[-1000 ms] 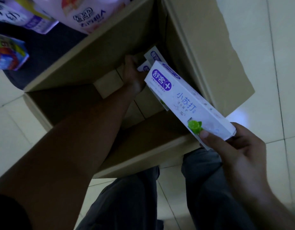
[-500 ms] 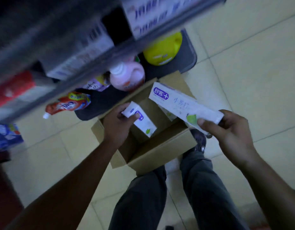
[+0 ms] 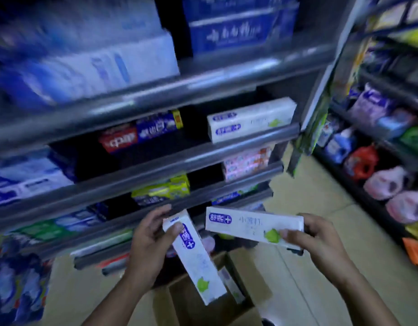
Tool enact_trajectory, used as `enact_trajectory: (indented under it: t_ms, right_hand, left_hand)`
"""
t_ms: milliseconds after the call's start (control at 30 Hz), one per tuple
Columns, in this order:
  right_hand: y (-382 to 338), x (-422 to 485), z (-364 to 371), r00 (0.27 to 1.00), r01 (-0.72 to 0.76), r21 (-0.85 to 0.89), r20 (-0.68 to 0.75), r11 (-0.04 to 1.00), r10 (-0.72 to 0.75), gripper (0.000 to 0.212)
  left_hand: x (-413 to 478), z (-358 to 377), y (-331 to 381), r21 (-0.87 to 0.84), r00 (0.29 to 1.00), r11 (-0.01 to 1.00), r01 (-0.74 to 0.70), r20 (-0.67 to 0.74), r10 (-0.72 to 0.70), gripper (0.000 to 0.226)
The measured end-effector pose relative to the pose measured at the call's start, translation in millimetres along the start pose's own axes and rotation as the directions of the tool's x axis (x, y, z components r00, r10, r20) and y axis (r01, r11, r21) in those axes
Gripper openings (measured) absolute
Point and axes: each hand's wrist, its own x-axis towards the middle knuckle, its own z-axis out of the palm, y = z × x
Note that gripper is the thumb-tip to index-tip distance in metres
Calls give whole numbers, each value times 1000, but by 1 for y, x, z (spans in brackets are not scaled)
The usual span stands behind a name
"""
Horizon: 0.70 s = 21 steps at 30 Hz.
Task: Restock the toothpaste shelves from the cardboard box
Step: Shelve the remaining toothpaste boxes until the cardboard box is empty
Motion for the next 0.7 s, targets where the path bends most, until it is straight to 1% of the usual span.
enact_trajectory:
  t_ms: [33, 100, 133, 200, 267, 333, 400, 467, 533, 600, 633, 700]
  right_hand:
    - [-17, -2, -3, 999, 31, 4, -7, 1000, -31, 26]
    - [-46, -5, -9, 996, 92, 33, -17, 995, -91, 33]
    - [-59, -6, -11, 993, 119, 55, -22, 991, -118, 35]
    - [-86, -7, -16, 986, 163, 80, -26, 983, -162, 31]
    - [-109, -7, -22, 978, 207, 105, -23, 973, -206, 24]
    - [-129, -3, -30, 971, 239, 122, -3, 963, -241, 17]
    - [-146, 3, -37, 962, 262, 124, 50, 957, -270, 13]
    - [-159, 12, -45, 950, 278, 123, 111, 953, -292, 12]
    - [-167, 26, -52, 938, 292, 112, 159, 950, -307, 15]
    - [-169, 40, -58, 929, 295, 110, 199, 949, -312, 19]
    - [-168, 47, -61, 926, 285, 124, 222, 951, -306, 20]
    - [-164, 62, -67, 918, 262, 124, 273, 957, -287, 19]
  left_hand:
    - [-1, -2, 19, -36, 1000, 999, -9, -5, 9, 32]
    - [-4, -4, 52, -104, 1000, 994, 9, 25, -6, 20]
    - [-4, -5, 67, -137, 999, 990, 18, 46, -12, 19]
    - [-3, -4, 94, -161, 998, 987, 7, 60, 3, 15]
    - [0, 1, 116, -114, 1000, 993, -20, 18, 22, 17]
    - [4, 7, 136, -16, 1000, 1000, -21, -9, 21, 23]
    - [8, 13, 150, 92, 999, 996, 9, 33, -12, 23]
    - [10, 22, 162, 142, 994, 989, 41, 98, -55, 21]
    - [9, 32, 169, 167, 984, 984, 65, 156, -92, 30]
    - [8, 46, 172, 173, 976, 982, 75, 187, -108, 30]
    - [7, 53, 172, 149, 977, 985, 84, 183, -112, 30]
    - [9, 67, 170, 90, 983, 991, 102, 143, -114, 40]
